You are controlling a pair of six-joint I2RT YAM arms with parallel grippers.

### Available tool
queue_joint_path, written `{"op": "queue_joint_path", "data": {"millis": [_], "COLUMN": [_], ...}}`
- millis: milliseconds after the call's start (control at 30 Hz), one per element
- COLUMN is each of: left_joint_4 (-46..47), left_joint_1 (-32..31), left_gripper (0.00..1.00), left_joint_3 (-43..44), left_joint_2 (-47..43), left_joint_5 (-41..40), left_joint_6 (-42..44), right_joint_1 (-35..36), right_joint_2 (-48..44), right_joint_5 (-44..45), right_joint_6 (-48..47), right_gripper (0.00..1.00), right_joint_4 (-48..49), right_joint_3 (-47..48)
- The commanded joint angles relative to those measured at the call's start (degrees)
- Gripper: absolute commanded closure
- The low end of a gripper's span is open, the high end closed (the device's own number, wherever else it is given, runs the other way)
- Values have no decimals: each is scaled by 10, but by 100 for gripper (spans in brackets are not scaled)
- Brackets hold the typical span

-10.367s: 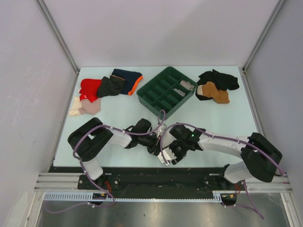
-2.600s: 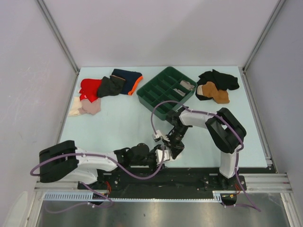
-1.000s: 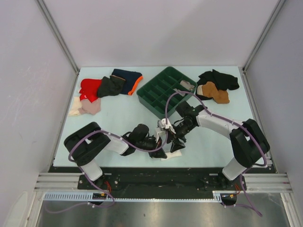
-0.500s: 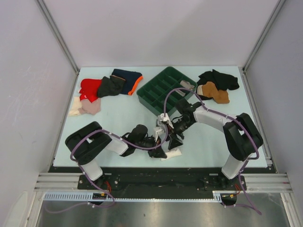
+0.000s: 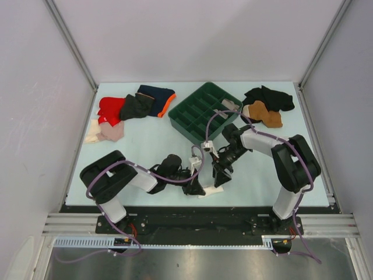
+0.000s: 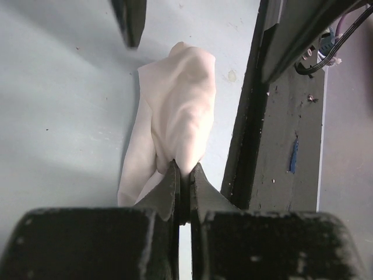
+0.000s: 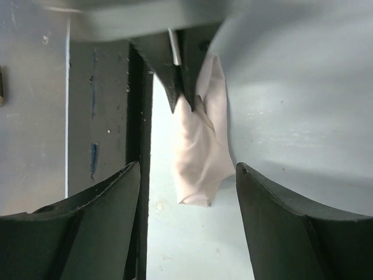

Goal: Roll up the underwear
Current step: Roll the underwear to the corner of the board.

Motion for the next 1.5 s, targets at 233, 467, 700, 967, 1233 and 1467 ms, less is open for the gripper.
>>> {"op": "queue_joint_path", "data": {"millis": [233, 467, 700, 967, 1233, 1467], "left_joint_4": [-90, -100, -86, -47, -24, -21], "left_joint_1": [-2, -2, -2, -3, -9, -12], "left_gripper": [100, 99, 98, 98, 98, 98], "left_joint_3": [-36, -32, -57, -75, -81, -79], "left_joint_2": [6, -6, -19, -9, -5, -7], "left_joint_5": [-69, -82, -107, -116, -127, -135], "left_joint_6": [39, 40, 24, -2, -18, -21], "right_joint_1": [80, 101, 99, 100, 49, 58], "right_joint_2": [71, 98, 82, 101, 86, 90], "right_joint_5": [106, 112, 105, 137, 51, 61], "right_joint_6": [132, 119, 119, 106, 30, 46], "right_gripper": [29, 30, 30, 32, 29, 27], "right_joint_4": [71, 40, 18, 13, -48, -28], "right_joint_3": [-1, -1, -3, -4, -2, -3]}}
